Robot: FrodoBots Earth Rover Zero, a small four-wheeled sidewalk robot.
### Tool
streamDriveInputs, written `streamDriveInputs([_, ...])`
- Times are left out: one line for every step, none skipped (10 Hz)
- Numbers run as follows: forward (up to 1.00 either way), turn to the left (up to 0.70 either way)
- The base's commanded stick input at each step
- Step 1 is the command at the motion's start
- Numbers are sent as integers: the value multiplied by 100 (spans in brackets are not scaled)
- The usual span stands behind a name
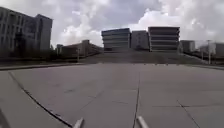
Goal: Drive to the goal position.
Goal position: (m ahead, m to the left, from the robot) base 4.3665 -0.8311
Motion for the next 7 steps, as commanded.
streamDriveInputs([70,0])
streamDriveInputs([70,0])
streamDriveInputs([70,0])
streamDriveInputs([70,0])
streamDriveInputs([70,0])
streamDriveInputs([70,0])
streamDriveInputs([70,0])
